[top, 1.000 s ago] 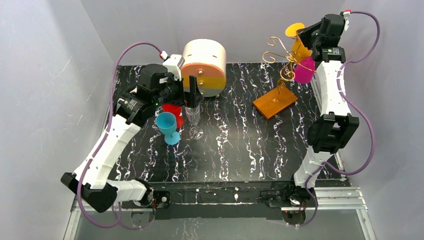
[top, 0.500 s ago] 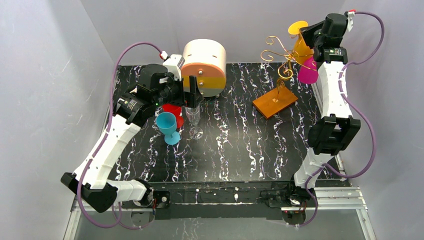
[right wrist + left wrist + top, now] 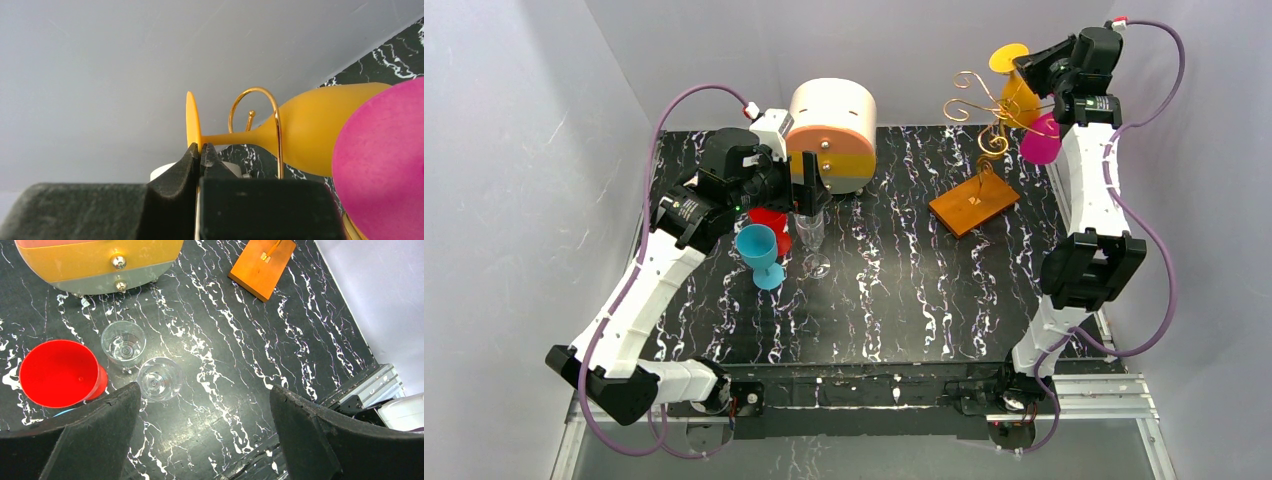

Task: Take the wine glass off the wine glass rack
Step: Pick up the wine glass from the wine rack, then place the wine glass at the center of the board.

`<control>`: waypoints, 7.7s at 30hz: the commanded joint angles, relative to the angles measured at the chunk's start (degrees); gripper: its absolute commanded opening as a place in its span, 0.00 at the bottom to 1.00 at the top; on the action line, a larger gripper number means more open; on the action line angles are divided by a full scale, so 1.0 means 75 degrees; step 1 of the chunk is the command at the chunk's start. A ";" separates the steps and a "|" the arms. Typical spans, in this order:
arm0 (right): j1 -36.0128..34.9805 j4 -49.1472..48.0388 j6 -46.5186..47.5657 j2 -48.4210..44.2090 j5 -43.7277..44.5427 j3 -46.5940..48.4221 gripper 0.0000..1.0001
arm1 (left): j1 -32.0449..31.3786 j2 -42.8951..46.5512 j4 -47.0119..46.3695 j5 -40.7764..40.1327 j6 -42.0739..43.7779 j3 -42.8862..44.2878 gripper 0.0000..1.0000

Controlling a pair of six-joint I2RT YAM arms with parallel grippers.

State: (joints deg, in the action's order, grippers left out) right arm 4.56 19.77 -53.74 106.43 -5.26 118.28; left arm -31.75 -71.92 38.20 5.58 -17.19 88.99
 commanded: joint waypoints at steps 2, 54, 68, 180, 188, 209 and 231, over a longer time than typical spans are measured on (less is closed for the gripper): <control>0.0040 0.0039 0.0046 -0.0171 -0.0965 0.0277 0.01 | -0.0009 0.0042 0.0082 0.0073 -0.0016 0.0298 0.98; -0.0271 -0.2213 -0.0592 0.1488 -0.6479 0.2191 0.01 | -0.0009 0.0068 0.0169 -0.0123 -0.0062 0.0436 0.98; -0.0488 -0.2104 0.0584 -0.0233 -0.7397 0.0262 0.01 | -0.0009 0.0386 -0.0157 -0.0449 -0.0427 0.0252 0.98; -0.3721 -0.5142 -0.0042 -0.6579 -0.7100 -0.8962 0.13 | -0.1321 -0.0102 -0.4671 0.4321 -0.1777 -0.1238 0.00; -0.3719 -0.5458 0.0111 -0.6587 -0.7051 -0.9049 0.01 | -0.1316 -0.0006 -0.4611 0.4402 -0.1796 -0.1237 0.00; -0.3713 -0.2848 0.8013 -0.7742 -0.9431 -0.9643 0.01 | -0.0147 0.0202 -0.1318 0.1527 -0.1347 0.0258 0.96; -0.3725 -0.0744 1.2438 -0.8410 -1.0126 -0.9291 0.01 | 0.0649 -0.0805 -0.3642 0.6425 -0.3464 -0.0749 0.91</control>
State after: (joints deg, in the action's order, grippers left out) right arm -23.33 9.80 32.45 41.93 -79.42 45.25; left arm -26.94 -77.34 13.52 42.04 -41.63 84.77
